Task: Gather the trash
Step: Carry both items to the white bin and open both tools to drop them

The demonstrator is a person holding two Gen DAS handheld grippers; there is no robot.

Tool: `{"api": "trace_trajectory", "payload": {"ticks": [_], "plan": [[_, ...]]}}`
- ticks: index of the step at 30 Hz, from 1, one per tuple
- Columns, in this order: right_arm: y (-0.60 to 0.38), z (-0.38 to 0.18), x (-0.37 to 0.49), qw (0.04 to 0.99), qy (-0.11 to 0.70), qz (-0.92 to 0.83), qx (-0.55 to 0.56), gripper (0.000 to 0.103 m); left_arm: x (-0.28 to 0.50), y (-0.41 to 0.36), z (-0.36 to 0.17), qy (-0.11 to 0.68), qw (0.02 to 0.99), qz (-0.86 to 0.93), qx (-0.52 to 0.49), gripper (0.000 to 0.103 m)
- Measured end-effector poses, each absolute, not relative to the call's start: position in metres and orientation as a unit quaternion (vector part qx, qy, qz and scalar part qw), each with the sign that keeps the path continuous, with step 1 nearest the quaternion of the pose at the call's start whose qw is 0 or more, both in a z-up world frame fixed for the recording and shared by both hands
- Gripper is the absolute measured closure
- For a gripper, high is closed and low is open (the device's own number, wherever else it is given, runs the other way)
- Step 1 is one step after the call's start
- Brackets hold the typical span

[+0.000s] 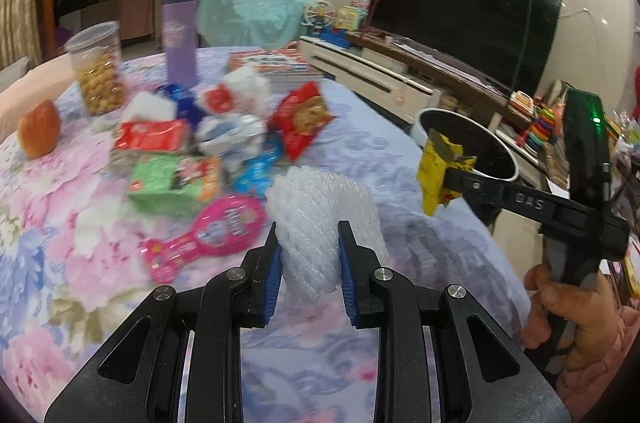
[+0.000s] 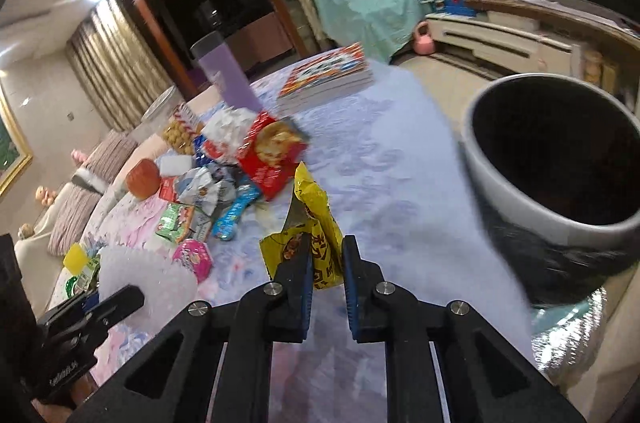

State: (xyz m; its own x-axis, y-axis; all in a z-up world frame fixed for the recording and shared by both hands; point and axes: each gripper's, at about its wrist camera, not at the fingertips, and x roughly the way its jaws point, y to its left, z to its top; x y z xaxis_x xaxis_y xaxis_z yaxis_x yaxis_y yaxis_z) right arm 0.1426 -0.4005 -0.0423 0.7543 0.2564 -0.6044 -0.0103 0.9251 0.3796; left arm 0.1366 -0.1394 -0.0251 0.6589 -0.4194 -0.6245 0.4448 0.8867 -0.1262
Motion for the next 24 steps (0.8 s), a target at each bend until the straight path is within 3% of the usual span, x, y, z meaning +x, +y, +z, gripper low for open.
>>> {"api": "trace_trajectory", "payload": {"ticks": [12, 24], "plan": [[-0.476, -0.027, 0.102, 0.928, 0.312, -0.001, 0.206, 0.090, 0.141, -0.216, -0.015, 0.335, 0.893, -0.297, 0.040, 0.079], [-0.532, -0.020, 0.116, 0.927, 0.307, -0.035, 0.214, 0.089, 0.165, -0.294, 0.002, 0.327, 0.880, -0.339, 0.058, 0.079]]}}
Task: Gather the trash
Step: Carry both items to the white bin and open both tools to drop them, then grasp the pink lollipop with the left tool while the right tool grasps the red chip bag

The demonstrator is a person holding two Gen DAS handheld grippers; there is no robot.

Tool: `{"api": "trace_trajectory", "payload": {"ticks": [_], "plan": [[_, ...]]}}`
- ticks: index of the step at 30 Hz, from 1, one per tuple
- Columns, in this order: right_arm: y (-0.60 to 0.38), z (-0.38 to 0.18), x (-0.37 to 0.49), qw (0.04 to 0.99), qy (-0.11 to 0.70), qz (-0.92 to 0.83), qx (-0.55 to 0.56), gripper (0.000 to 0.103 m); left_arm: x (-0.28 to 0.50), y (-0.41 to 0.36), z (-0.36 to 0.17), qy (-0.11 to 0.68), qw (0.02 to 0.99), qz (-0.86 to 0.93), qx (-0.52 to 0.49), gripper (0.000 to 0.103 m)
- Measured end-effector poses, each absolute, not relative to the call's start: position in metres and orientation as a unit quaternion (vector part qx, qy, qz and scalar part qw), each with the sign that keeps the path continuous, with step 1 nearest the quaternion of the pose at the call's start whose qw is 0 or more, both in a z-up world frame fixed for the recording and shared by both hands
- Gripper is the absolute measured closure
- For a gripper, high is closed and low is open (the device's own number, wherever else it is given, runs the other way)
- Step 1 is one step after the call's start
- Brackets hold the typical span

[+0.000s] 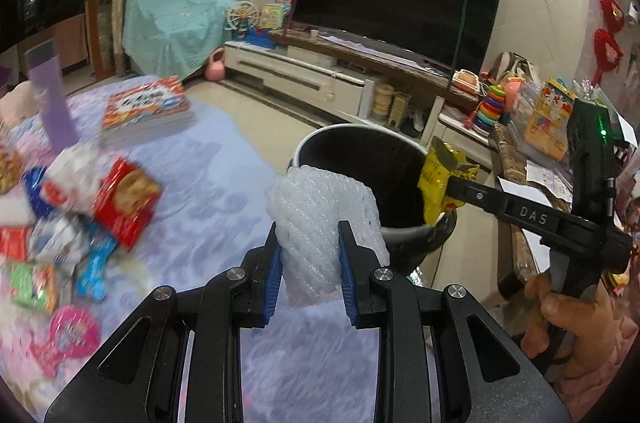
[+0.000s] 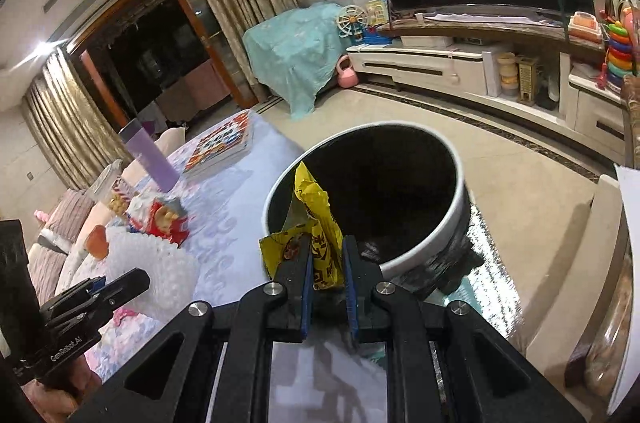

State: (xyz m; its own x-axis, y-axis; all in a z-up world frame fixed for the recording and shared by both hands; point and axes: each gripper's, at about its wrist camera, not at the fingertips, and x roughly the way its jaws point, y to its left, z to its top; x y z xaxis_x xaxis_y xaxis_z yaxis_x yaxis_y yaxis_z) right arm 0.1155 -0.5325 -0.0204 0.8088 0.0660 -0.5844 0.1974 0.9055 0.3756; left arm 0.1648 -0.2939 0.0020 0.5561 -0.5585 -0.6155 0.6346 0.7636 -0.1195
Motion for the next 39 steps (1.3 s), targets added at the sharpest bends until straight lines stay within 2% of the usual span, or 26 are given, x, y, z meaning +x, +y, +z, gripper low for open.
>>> {"api": "trace_trajectory", "payload": {"ticks": [10, 17, 19, 20, 21, 23, 25, 31, 33, 34, 39], "plan": [[-0.560, -0.026, 0.135, 0.921, 0.324, -0.035, 0.215, 0.089, 0.199, -0.349, -0.003, 0.351, 0.862, -0.359, 0.065, 0.079], [-0.573, -0.030, 0.142, 0.916, 0.335, -0.044, 0.215, 0.085, 0.217, -0.373, -0.013, 0.374, 0.853, -0.357, 0.066, 0.078], [-0.579, -0.031, 0.144, 0.915, 0.337, -0.043, 0.219, 0.083, 0.219, -0.378, -0.017, 0.378, 0.851, -0.356, 0.071, 0.075], [-0.580, -0.031, 0.144, 0.915, 0.337, -0.045, 0.218, 0.083, 0.219, -0.379, -0.018, 0.380, 0.850, -0.357, 0.074, 0.069], [-0.582, -0.031, 0.144, 0.915, 0.337, -0.044, 0.219, 0.082, 0.219, -0.381, -0.020, 0.383, 0.849, -0.357, 0.077, 0.058], [-0.584, -0.031, 0.144, 0.914, 0.338, -0.046, 0.220, 0.072, 0.220, -0.384, -0.023, 0.389, 0.848, -0.351, 0.078, 0.041], [-0.586, -0.032, 0.144, 0.913, 0.338, -0.052, 0.221, 0.064, 0.221, -0.382, -0.025, 0.389, 0.849, -0.349, 0.074, 0.040], [-0.590, -0.032, 0.139, 0.911, 0.334, -0.052, 0.237, 0.060, 0.217, -0.371, -0.030, 0.393, 0.850, -0.346, 0.067, 0.039], [-0.587, -0.032, 0.139, 0.911, 0.334, -0.050, 0.236, 0.053, 0.214, -0.367, -0.031, 0.392, 0.851, -0.343, 0.068, 0.039], [-0.589, -0.032, 0.140, 0.911, 0.335, -0.049, 0.235, 0.046, 0.214, -0.364, -0.031, 0.392, 0.851, -0.342, 0.066, 0.039], [-0.584, -0.029, 0.139, 0.913, 0.332, -0.050, 0.233, 0.046, 0.207, -0.338, -0.031, 0.394, 0.855, -0.334, 0.047, 0.039]]}}
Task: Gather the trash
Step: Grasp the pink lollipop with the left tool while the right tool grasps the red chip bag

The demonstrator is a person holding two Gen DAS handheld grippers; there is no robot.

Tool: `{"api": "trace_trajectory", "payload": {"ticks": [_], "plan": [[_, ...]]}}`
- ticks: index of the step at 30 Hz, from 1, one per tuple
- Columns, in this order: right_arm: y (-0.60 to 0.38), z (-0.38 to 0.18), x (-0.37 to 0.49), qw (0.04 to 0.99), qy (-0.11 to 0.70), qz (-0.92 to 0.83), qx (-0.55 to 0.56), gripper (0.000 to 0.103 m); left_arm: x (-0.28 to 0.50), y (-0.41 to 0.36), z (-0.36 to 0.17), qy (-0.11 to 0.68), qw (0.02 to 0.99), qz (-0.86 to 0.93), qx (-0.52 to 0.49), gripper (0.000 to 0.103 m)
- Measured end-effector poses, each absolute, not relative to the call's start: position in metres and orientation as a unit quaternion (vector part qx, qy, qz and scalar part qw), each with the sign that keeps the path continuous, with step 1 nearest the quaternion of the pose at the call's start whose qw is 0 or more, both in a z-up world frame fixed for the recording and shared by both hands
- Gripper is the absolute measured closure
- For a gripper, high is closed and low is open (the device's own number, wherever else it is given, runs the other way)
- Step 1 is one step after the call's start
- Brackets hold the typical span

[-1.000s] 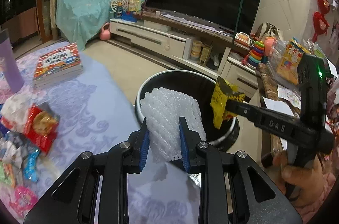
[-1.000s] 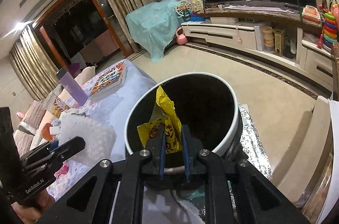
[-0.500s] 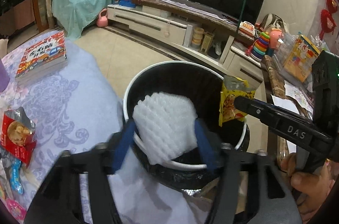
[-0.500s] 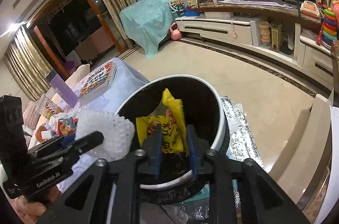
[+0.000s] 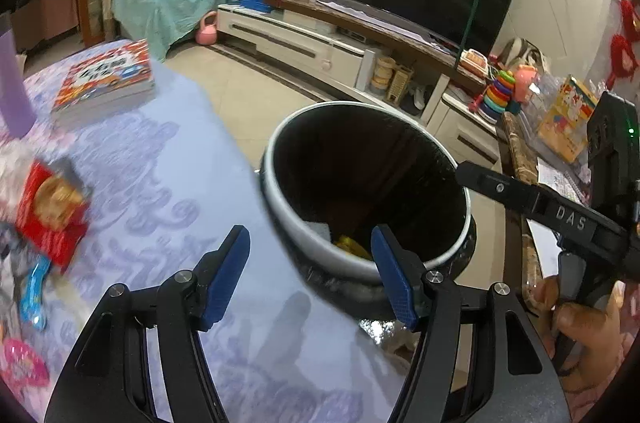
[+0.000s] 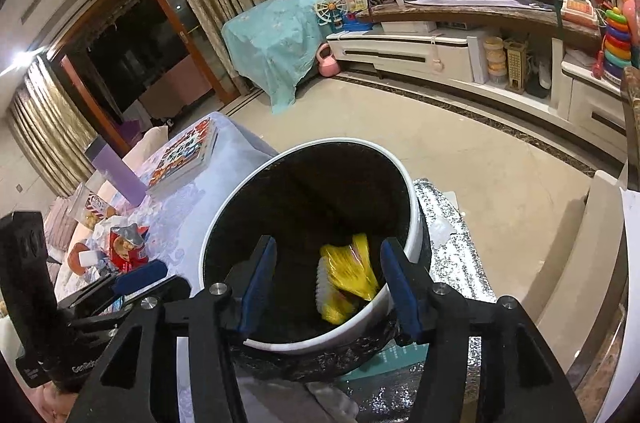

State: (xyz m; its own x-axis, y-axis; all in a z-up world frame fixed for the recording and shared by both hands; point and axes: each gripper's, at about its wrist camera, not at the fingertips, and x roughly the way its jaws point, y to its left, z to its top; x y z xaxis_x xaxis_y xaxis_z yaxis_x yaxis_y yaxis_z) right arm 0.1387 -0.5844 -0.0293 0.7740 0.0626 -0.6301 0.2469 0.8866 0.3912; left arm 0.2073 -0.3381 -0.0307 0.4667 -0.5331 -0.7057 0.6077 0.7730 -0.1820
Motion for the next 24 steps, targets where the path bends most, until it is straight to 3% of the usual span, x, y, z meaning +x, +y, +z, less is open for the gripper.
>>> {"api": "trace_trajectory", "payload": {"ticks": [3, 5, 10, 24], "plan": [[-0.579, -0.026, 0.133, 0.914, 0.326, -0.047, 0.237, 0.042, 0.199, -0.320, -0.031, 0.392, 0.861, -0.322, 0.042, 0.038], [-0.573, -0.025, 0.130, 0.915, 0.323, -0.044, 0.237, 0.029, 0.190, -0.304, -0.032, 0.389, 0.866, -0.310, 0.041, 0.036], [-0.542, -0.021, 0.115, 0.922, 0.307, -0.031, 0.233, 0.011, 0.175, -0.267, -0.035, 0.386, 0.877, -0.286, 0.030, 0.035], [-0.442, -0.038, 0.110, 0.915, 0.332, 0.050, 0.224, 0.010, 0.147, -0.160, -0.045, 0.386, 0.895, -0.224, -0.004, 0.034]]}}
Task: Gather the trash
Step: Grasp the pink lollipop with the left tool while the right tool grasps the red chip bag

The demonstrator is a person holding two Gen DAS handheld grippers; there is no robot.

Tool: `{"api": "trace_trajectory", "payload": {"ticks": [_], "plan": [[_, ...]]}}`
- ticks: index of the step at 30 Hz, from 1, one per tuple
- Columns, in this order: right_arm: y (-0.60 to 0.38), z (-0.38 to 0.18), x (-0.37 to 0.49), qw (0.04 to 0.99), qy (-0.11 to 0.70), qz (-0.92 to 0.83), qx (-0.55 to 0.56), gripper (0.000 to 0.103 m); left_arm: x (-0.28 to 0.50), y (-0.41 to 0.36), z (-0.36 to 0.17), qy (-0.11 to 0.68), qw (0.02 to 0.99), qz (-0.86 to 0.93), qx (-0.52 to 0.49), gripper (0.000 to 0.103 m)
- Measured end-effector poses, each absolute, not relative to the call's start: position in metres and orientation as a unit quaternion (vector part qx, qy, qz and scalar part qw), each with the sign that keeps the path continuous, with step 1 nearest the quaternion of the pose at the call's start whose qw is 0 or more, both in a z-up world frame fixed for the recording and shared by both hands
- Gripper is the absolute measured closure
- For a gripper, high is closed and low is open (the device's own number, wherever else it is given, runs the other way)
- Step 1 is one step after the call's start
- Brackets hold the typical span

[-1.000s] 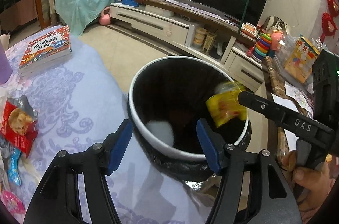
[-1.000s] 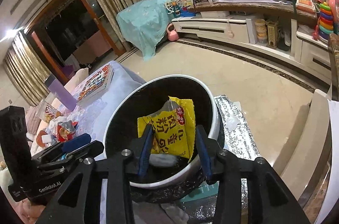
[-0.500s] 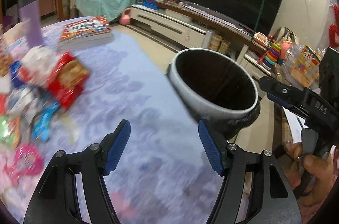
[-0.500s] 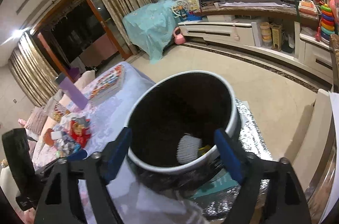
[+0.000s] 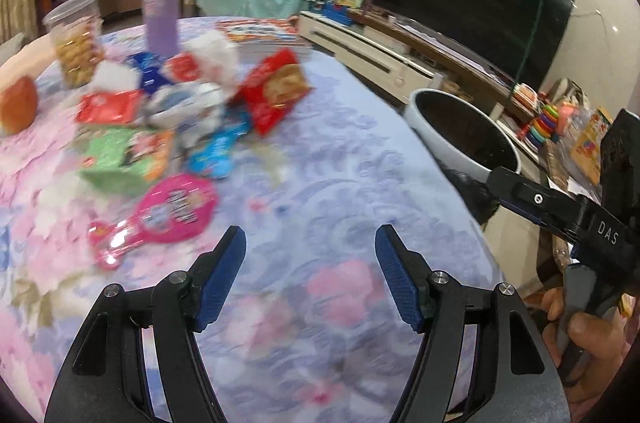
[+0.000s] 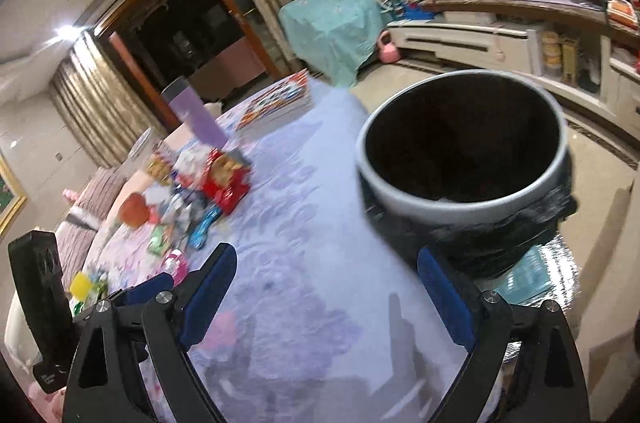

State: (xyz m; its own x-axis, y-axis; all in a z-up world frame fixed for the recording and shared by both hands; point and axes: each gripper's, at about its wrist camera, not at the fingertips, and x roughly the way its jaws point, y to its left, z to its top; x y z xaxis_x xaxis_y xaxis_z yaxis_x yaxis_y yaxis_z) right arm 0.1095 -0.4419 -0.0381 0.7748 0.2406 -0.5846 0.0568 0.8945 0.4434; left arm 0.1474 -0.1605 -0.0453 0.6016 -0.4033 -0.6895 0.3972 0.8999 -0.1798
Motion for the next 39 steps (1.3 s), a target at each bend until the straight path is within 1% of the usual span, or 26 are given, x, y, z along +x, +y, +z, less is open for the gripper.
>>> {"api": "trace_trajectory", "payload": {"ticks": [10, 19, 23, 26, 28, 32, 33, 35, 39], "plan": [[-0.395, -0.046, 0.116, 0.908, 0.352, 0.083, 0.211, 0.010, 0.151, -0.098, -0.050, 0.389, 0.904, -0.175, -0.032, 0.034], [-0.369, -0.048, 0.132, 0.906, 0.358, 0.104, 0.203, 0.010, 0.165, -0.062, -0.050, 0.392, 0.908, -0.142, -0.052, 0.034], [-0.361, -0.049, 0.144, 0.906, 0.359, 0.108, 0.197, 0.010, 0.176, -0.054, -0.050, 0.396, 0.906, -0.134, -0.064, 0.031], [-0.360, -0.049, 0.155, 0.906, 0.358, 0.113, 0.194, 0.010, 0.183, -0.053, -0.048, 0.395, 0.907, -0.131, -0.067, 0.027], [-0.359, -0.048, 0.162, 0.906, 0.357, 0.115, 0.196, 0.010, 0.187, -0.055, -0.048, 0.396, 0.906, -0.134, -0.065, 0.027], [-0.357, -0.048, 0.176, 0.905, 0.354, 0.122, 0.200, 0.010, 0.192, -0.064, -0.049, 0.393, 0.906, -0.152, -0.033, 0.024], [-0.356, -0.049, 0.180, 0.905, 0.355, 0.124, 0.199, 0.010, 0.194, -0.067, -0.050, 0.391, 0.906, -0.162, -0.015, 0.021], [-0.356, -0.049, 0.186, 0.904, 0.356, 0.129, 0.198, 0.010, 0.198, -0.072, -0.053, 0.393, 0.901, -0.181, 0.023, 0.019], [-0.355, -0.051, 0.203, 0.904, 0.358, 0.137, 0.188, 0.010, 0.204, -0.083, -0.065, 0.404, 0.879, -0.228, 0.109, 0.018]]}}
